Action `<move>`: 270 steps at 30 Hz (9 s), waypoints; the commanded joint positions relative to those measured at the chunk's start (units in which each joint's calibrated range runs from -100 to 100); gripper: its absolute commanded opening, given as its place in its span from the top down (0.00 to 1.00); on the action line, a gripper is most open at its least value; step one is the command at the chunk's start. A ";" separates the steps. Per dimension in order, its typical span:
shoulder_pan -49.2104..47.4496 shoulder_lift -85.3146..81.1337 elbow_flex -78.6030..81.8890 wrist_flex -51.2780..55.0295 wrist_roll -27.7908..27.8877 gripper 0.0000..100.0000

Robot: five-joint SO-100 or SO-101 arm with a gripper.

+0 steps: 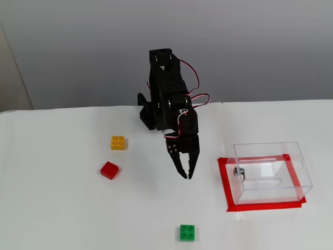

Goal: Pick the green lego brick and place it into the transparent box

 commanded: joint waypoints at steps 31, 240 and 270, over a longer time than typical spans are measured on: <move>-1.08 35.38 -32.90 -3.80 -4.96 0.98; -50.99 20.78 -24.94 -15.11 3.44 0.68; -30.43 -17.06 6.16 -6.15 3.54 0.98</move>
